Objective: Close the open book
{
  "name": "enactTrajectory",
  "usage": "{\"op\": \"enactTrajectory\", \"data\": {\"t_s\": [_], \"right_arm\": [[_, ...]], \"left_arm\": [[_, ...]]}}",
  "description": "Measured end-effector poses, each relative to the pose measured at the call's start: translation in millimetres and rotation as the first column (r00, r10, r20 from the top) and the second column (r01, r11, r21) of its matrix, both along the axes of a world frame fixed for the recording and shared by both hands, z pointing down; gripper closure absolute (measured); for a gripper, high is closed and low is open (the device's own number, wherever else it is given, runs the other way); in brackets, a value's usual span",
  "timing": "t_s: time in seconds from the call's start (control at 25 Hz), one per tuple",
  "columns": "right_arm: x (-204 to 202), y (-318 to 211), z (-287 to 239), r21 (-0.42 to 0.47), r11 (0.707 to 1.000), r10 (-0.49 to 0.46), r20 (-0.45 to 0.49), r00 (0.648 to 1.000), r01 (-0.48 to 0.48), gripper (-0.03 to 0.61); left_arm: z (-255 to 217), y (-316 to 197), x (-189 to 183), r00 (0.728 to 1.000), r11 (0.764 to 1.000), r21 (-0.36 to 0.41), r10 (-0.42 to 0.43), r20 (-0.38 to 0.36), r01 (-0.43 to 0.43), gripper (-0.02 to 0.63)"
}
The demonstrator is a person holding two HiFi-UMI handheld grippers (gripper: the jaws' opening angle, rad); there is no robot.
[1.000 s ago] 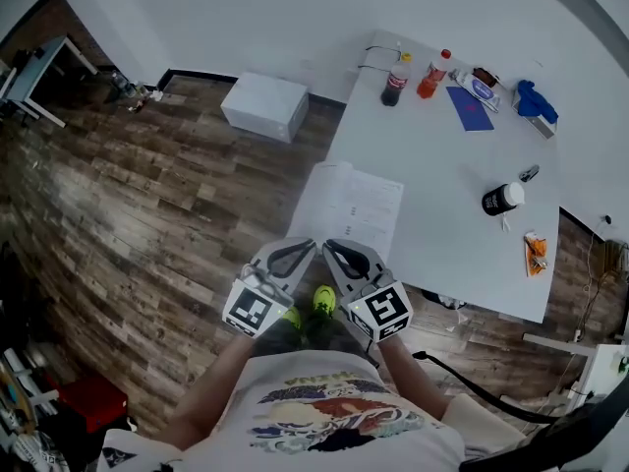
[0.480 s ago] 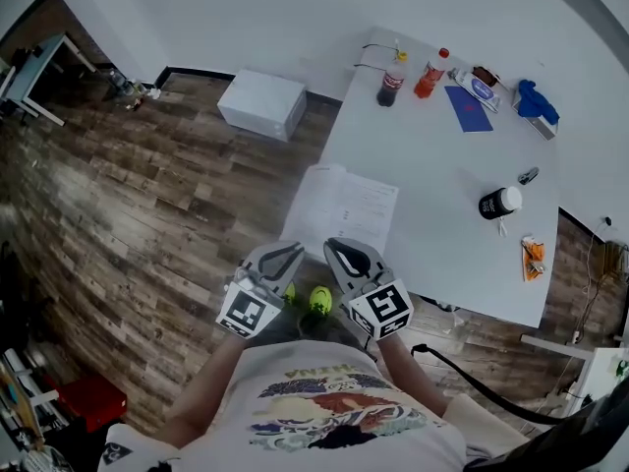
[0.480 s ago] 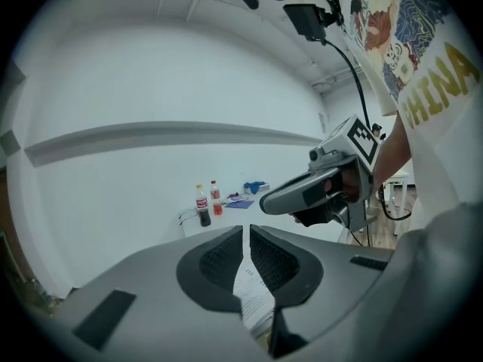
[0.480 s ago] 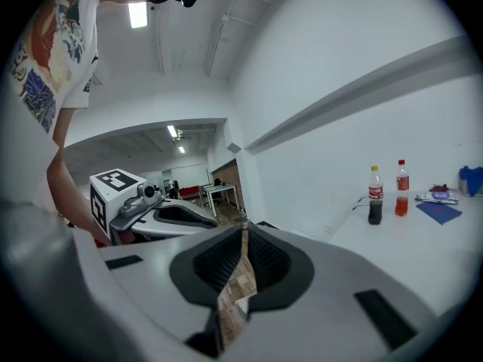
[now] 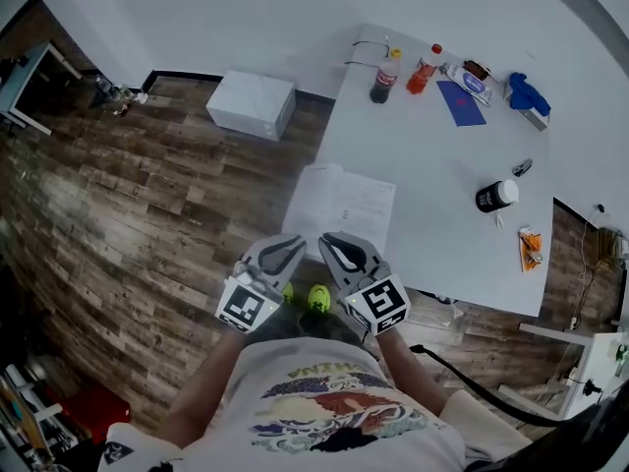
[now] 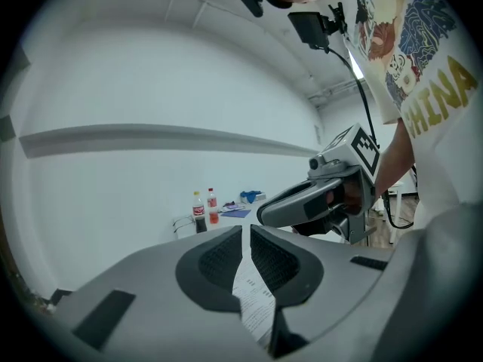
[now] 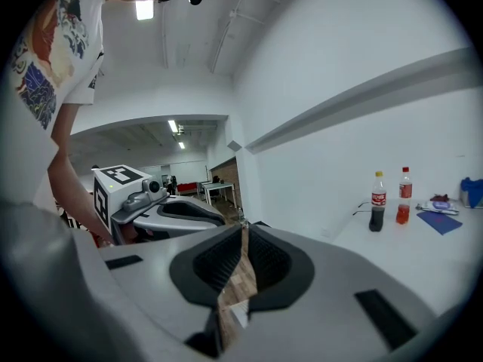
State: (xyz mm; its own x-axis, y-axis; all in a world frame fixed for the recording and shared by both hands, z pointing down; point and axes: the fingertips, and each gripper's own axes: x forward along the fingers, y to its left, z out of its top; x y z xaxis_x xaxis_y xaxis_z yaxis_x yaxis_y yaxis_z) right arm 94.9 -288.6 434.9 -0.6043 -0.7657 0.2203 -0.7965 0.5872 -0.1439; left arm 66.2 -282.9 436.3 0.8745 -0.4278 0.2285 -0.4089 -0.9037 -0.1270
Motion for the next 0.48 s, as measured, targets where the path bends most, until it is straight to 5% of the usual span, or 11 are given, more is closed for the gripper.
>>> {"op": "enactTrajectory", "data": {"t_s": [0.48], "right_arm": [[-18, -37, 48, -0.054, 0.998, 0.03, -0.058, 0.998, -0.033, 0.549]], "left_arm": [[44, -43, -23, 0.999, 0.999, -0.022, 0.042, 0.002, -0.041, 0.586]]}}
